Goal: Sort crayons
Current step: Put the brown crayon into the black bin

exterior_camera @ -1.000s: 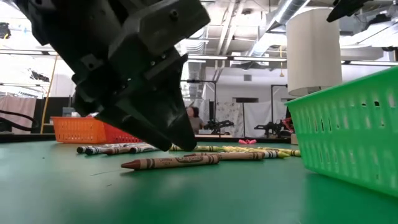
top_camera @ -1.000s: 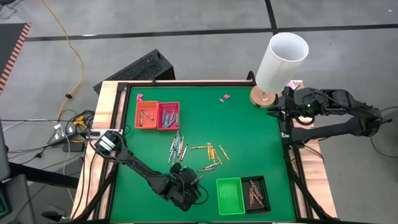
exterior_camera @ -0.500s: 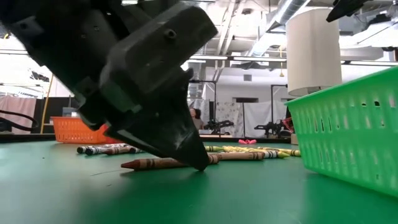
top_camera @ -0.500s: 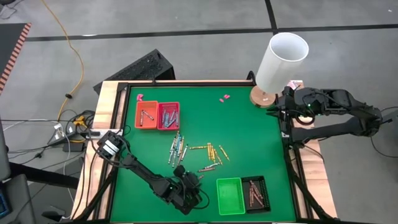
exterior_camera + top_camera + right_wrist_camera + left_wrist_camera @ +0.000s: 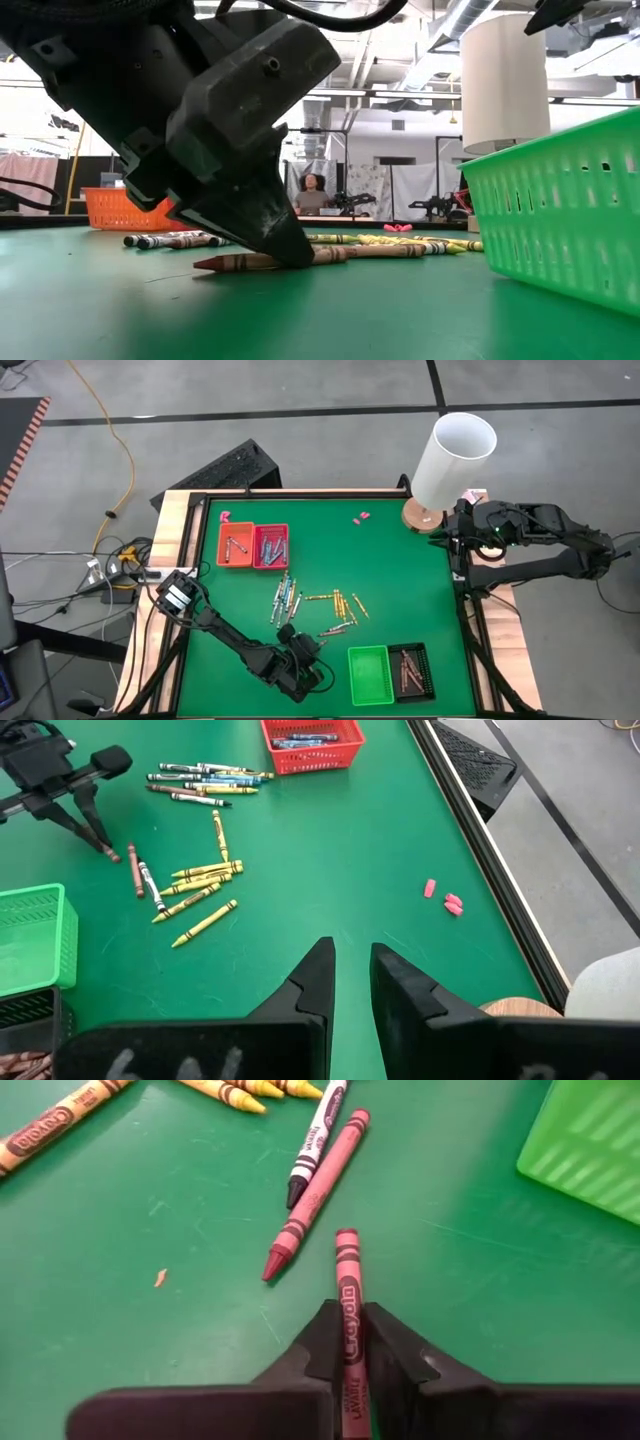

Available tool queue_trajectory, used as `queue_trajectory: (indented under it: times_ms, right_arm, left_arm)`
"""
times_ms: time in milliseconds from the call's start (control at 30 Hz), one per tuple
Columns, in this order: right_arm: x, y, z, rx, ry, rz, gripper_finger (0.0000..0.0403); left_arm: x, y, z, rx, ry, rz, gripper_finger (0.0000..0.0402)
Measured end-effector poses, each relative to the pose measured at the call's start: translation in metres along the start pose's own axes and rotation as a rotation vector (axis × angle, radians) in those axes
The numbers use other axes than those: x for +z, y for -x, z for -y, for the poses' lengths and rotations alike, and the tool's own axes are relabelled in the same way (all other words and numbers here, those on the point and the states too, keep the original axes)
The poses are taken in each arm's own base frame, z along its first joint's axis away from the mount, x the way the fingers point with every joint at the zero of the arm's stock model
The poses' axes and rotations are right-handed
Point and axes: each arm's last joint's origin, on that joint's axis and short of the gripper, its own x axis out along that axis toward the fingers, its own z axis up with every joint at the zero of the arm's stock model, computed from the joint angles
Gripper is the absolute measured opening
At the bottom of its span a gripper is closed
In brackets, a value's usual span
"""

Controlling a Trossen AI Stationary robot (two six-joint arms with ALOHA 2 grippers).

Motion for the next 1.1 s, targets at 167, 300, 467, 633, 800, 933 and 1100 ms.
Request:
queue_trajectory:
  times_ms: [167, 300, 467, 633, 800, 933, 1100]
  right_arm:
    - [0.0, 0.0, 0.0, 0.0, 0.0, 0.0, 0.0068]
    - [0.0, 0.0, 0.0, 0.0, 0.0, 0.0, 0.0068]
    - [0.0, 0.0, 0.0, 0.0, 0.001, 0.0, 0.0068]
    - [0.0, 0.0, 0.0, 0.0, 0.001, -0.001, 0.0068]
    - [0.0, 0.0, 0.0, 0.0, 0.001, -0.001, 0.0068]
    - [0.0, 0.0, 0.0, 0.0, 0.0, -0.001, 0.0068]
    - [0.0, 0.0, 0.0, 0.0, -0.003, -0.001, 0.0068]
  left_arm:
    - [0.001, 0.001, 0.0, -0.006, 0.02, -0.005, 0.0008]
    - [0.006, 0.007, 0.002, -0.033, 0.045, -0.018, 0.0004]
    - [0.023, 0.025, 0.003, -0.087, 0.092, 0.0, 0.0002]
    - [0.052, 0.047, 0.01, -0.183, 0.089, 0.104, 0.0002]
    - [0.08, 0.051, 0.015, -0.267, 0.076, 0.226, 0.0001]
    - [0.102, 0.046, 0.016, -0.338, 0.057, 0.311, 0.0001]
    - [0.126, 0.039, 0.012, -0.371, 0.034, 0.409, 0.0]
